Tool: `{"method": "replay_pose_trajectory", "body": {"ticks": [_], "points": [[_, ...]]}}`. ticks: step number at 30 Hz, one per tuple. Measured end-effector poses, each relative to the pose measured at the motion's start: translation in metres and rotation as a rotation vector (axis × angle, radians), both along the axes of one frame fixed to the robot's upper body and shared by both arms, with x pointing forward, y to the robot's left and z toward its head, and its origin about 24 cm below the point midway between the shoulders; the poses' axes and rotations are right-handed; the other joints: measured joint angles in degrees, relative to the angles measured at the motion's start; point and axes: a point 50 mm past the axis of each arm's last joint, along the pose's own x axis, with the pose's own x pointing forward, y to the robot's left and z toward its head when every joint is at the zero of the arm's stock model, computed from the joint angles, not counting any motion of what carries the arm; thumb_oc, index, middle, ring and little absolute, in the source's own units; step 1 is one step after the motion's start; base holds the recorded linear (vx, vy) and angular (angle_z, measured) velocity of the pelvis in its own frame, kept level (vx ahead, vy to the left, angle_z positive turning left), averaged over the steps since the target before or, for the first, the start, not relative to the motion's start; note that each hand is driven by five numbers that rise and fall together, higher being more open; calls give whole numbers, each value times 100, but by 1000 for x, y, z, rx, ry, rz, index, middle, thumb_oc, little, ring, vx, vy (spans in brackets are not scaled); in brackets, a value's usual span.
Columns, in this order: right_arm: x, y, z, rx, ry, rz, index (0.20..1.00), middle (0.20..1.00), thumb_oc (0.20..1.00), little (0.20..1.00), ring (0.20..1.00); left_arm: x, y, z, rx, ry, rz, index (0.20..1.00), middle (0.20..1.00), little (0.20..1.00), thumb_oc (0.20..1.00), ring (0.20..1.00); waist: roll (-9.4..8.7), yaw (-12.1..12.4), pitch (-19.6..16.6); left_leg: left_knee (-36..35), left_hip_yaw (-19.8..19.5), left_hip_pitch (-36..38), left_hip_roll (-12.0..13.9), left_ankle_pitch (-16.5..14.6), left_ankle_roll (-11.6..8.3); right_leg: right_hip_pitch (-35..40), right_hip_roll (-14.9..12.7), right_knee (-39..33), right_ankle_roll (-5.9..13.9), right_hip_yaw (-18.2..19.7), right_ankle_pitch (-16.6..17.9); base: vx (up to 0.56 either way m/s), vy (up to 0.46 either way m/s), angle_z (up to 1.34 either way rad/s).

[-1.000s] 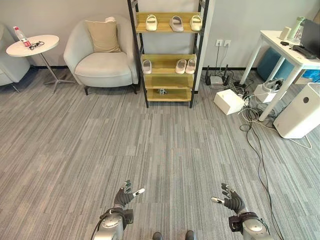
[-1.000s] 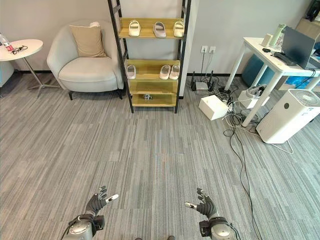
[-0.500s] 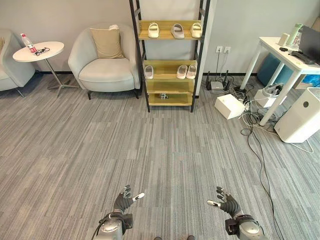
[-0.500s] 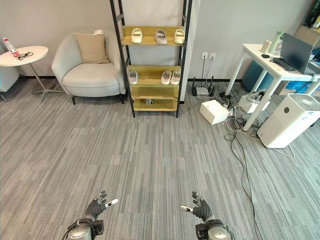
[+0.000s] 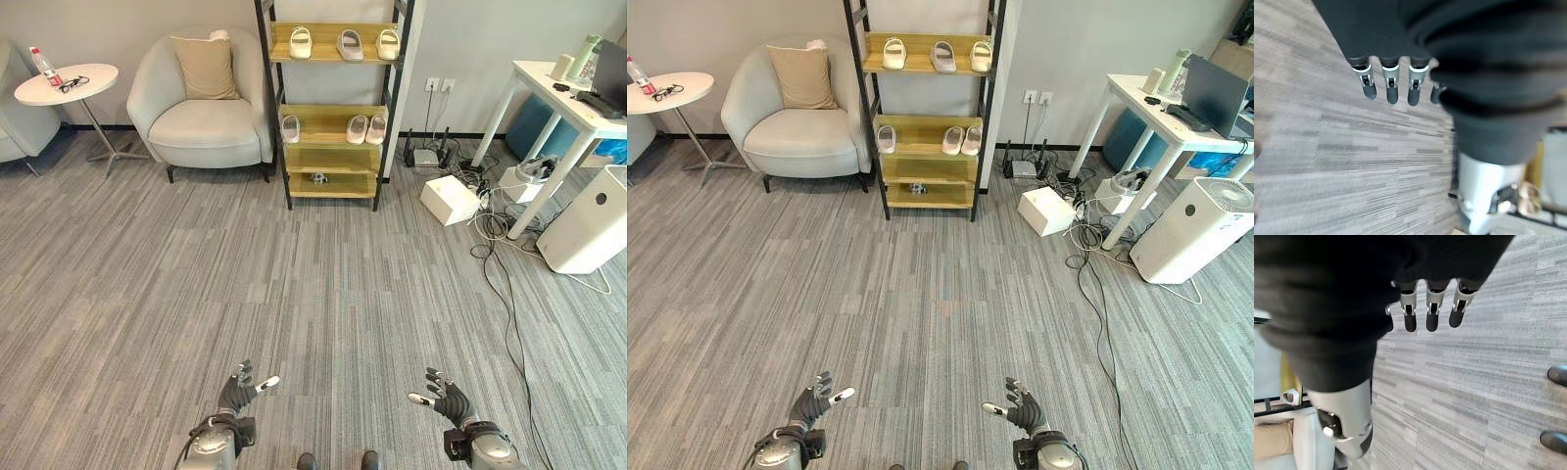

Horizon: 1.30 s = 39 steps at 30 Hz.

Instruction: Arrange the slippers neatly on the shoe rack.

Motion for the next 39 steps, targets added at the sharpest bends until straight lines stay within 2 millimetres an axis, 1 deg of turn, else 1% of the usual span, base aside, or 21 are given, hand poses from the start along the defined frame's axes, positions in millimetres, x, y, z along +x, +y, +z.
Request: {"method": "replay_pose_trajectory", "body": {"ticks": [2, 3, 5, 7, 9, 10, 12, 14, 15, 16, 20, 22, 24, 26, 27, 29, 30, 32, 36, 38, 39], "points": [[9, -10, 7, -40, -28, 16, 1000, 1000, 1000, 1000, 1000, 6, 2, 0, 13, 0, -1, 1000, 1000, 1000, 1000, 1000, 178, -20, 229, 0, 37, -94, 45, -33, 136, -681, -24, 1165, 262, -9, -181, 4, 181, -23], [19, -10, 12, -52, -55, 24, 1000, 1000, 1000, 1000, 1000, 9, 1, 0, 19, 0, -4, 1000, 1000, 1000, 1000, 1000, 201, -1, 420, 62, 151, -131, 70, 11, 221, -1232, -152, 2261, 616, -100, -419, 168, 73, -18], [16, 1, 8, -17, -48, 28, 1000, 1000, 1000, 1000, 1000, 8, -1, -5, 20, 25, 3, 1000, 1000, 1000, 1000, 1000, 65, -153, 627, 135, 25, 30, -90, -98, 344, -2026, -698, 3578, 794, -110, -780, 340, -19, 7], [10, 4, 6, -3, -40, 21, 1000, 1000, 1000, 1000, 1000, 6, -2, -8, 9, 40, 4, 1000, 1000, 1000, 1000, 1000, -91, -192, 616, 68, 6, 76, -146, -143, 290, -2057, -1003, 2129, 852, -182, -773, 634, -270, 22], [1, 6, 2, -4, -23, 11, 1000, 1000, 1000, 1000, 1000, 14, -6, -7, -8, 28, 31, 1000, 1000, 1000, 1000, 1000, -306, -435, 498, 40, -320, 230, -182, -332, 56, -1636, -1061, 347, 943, -222, -134, 526, -293, 61], [-6, 4, 0, -10, -5, 4, 1000, 1000, 1000, 1000, 1000, 13, -11, -9, -19, 29, 25, 1000, 1000, 1000, 1000, 1000, -320, -443, 431, 39, -369, 316, -142, -431, -17, -1502, -1036, 369, 886, -291, -47, 289, -246, 60], [-20, -9, -8, -37, 61, -27, 1000, 1000, 1000, 1000, 1000, 1, -29, -17, -71, 58, 22, 1000, 1000, 1000, 1000, 1000, 65, -474, 169, 323, -487, 732, 573, -805, -459, -884, -381, 441, 391, -697, 77, 455, -455, 40], [-9, -4, -4, -26, 24, -20, 1000, 1000, 1000, 1000, 1000, 10, -23, -9, -81, 14, 33, 1000, 1000, 1000, 1000, 1000, -316, -386, 159, 2604, -511, -369, 480, -647, -798, -577, -308, 171, -174, -757, -165, 314, -295, 32], [-4, -8, 3, -34, -14, -19, 1000, 1000, 1000, 1000, 1000, 18, -27, 0, -100, -40, 30, 1000, 1000, 1000, 1000, 1000, -475, -306, 182, 4626, -750, -1531, 384, -50, -1046, -532, -285, 173, -315, -684, -91, 238, -108, -13], [3, -13, 6, -58, -22, 0, 1000, 1000, 1000, 1000, 1000, 17, -28, -1, -117, -43, 41, 1000, 1000, 1000, 1000, 1000, -435, -69, 227, 5425, -1029, -2027, 265, -41, -1021, -428, -176, 214, -551, -562, -30, 282, -67, -59], [18, -12, 12, -59, -57, 6, 1000, 1000, 1000, 1000, 1000, 8, -17, -8, -103, 4, 78, 1000, 1000, 1000, 1000, 1000, -428, 27, 340, 2697, -384, -2429, 341, -178, -774, 360, 202, -213, -182, -409, -389, 357, 34, -38], [11, -3, 5, -45, -21, 25, 1000, 1000, 1000, 1000, 1000, 0, -12, -12, -87, 35, 84, 1000, 1000, 1000, 1000, 1000, -361, 41, 354, 258, 14, -2133, 299, 177, -348, 736, 446, -207, 3, -421, -566, 512, 142, -50], [7, 2, 2, -43, -3, 51, 1000, 1000, 1000, 1000, 1000, -5, -7, -16, -74, 65, 98, 1000, 1000, 1000, 1000, 1000, -507, 150, 248, 19, 358, -2282, 127, 279, -272, 896, 488, -202, 261, -446, -953, 496, 175, -45], [5, 2, 1, -42, 2, 46, 1000, 1000, 1000, 1000, 1000, -3, -7, -15, -72, 60, 96, 1000, 1000, 1000, 1000, 1000, -533, 93, 283, 168, 539, -2302, -132, 464, 3, 1120, 554, -193, 210, -445, -1037, 326, 154, -12], [2, 2, -2, -41, 18, 45, 1000, 1000, 1000, 1000, 1000, -4, -7, -16, -73, 64, 100, 1000, 1000, 1000, 1000, 1000, -568, 95, 287, 460, 793, -2275, -239, 394, 294, 1176, 617, -69, 222, -371, -1045, 243, 153, -14], [-9, -3, -2, -51, 30, 47, 1000, 1000, 1000, 1000, 1000, -14, -13, -21, -87, 89, 99, 1000, 1000, 1000, 1000, 1000, -11, 70, 177, 451, 787, -1685, -154, 185, 1218, 1248, 1240, 643, 287, -330, -1127, 326, 219, -22], [-14, 7, -10, -26, 63, 47, 1000, 1000, 1000, 1000, 1000, -15, -6, -20, -65, 94, 100, 1000, 1000, 1000, 1000, 1000, -139, 120, 185, 193, 518, -1447, -209, 777, 1356, 1124, 1119, 1255, 416, -275, -1587, 300, 219, -35], [-5, 12, -3, -10, 14, 70, 1000, 1000, 1000, 1000, 1000, -11, -4, -18, -63, 82, 99, 1000, 1000, 1000, 1000, 1000, -331, 83, 45, 31, 503, -1202, -310, 627, 1332, 599, 325, 2151, 390, -317, -2226, 267, 253, -37], [0, 18, -1, 7, -2, 76, 1000, 1000, 1000, 1000, 1000, 28, -9, 3, -66, -32, 61, 1000, 1000, 1000, 1000, 1000, -466, -6, 117, 150, 273, -1078, -498, 525, 1119, -481, -865, 3523, 738, -125, -2103, 199, 220, 39], [10, 18, 1, 18, -22, 62, 1000, 1000, 1000, 1000, 1000, 23, -2, 2, -36, -16, 39, 1000, 1000, 1000, 1000, 1000, -443, 43, 360, 472, 740, -659, -391, -117, 1186, -917, -1052, 4478, 928, -15, -1058, 472, 252, 50], [4, 19, 0, 27, -14, 62, 1000, 1000, 1000, 1000, 1000, 12, 1, -3, -25, 18, 39, 1000, 1000, 1000, 1000, 1000, -312, 33, 393, 138, 560, -314, -271, -267, 854, -1599, -1011, 4545, 827, -31, -1460, 515, -2, 34]]}}
